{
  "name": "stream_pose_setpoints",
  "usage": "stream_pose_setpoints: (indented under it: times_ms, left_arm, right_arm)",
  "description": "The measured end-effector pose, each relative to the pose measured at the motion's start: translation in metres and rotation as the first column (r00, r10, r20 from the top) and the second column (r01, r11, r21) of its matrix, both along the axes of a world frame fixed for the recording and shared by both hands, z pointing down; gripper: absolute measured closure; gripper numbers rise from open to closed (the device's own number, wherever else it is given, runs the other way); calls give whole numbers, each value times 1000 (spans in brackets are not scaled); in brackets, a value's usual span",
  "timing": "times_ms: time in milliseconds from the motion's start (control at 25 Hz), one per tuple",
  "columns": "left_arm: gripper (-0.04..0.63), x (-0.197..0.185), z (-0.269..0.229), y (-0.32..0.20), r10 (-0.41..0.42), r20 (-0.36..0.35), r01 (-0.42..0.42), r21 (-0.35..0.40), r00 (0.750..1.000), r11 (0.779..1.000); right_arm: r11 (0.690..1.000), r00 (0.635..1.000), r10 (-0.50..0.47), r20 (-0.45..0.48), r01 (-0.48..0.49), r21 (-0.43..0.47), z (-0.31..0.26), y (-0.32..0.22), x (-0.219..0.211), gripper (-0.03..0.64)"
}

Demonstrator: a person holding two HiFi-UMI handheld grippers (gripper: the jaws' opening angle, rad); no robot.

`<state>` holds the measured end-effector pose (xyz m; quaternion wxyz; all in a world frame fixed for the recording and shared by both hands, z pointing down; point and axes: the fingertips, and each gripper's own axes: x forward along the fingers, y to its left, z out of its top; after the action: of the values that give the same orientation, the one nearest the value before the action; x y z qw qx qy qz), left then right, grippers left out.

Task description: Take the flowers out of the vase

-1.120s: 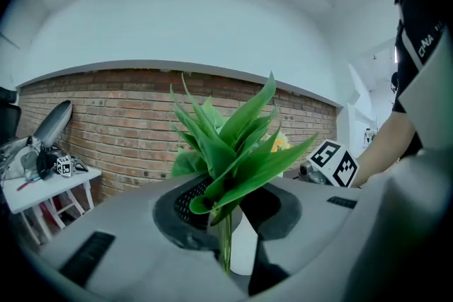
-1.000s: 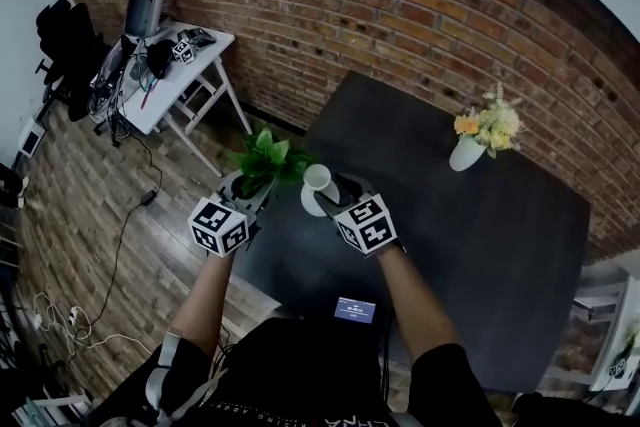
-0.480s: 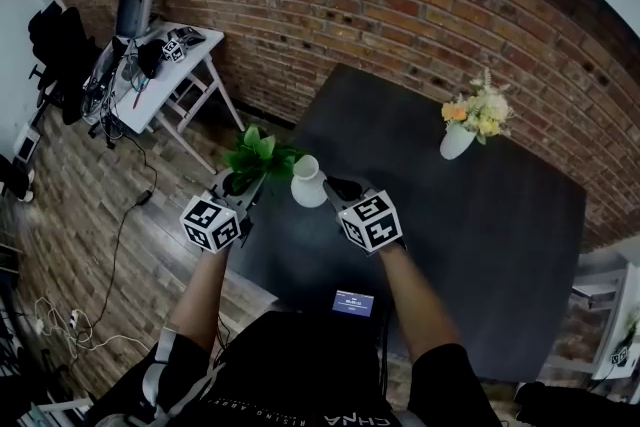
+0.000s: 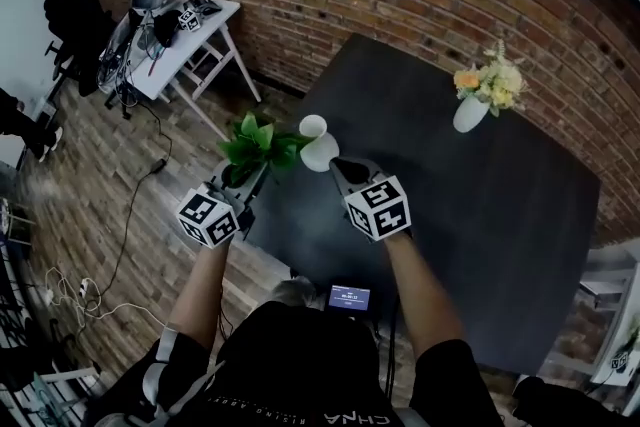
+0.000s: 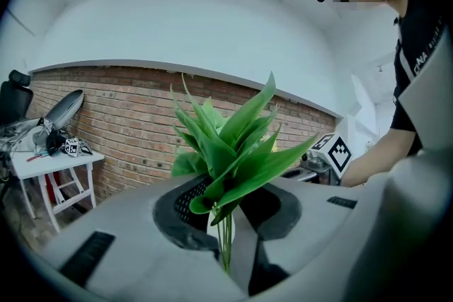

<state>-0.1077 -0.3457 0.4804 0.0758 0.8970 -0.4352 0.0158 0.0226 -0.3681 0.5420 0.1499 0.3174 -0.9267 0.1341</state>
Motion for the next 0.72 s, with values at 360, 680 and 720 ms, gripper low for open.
stream_pose_setpoints:
  times_ms: [360, 680, 720]
  left_arm:
    - [502, -8, -1, 65, 85, -18, -85, 13, 996, 996]
    - [502, -45, -2, 163, 173, -43, -171, 54, 984, 984]
    - [502, -50, -1, 175, 179, -44, -176, 53, 983, 983]
  right_arm:
    - [995, 995, 97, 9, -96, -14, -3, 63, -2, 612]
    - [979, 979, 202, -12, -202, 22, -11, 157, -42, 612]
    - [978, 978, 206, -17, -206, 23, -11, 172, -48, 612]
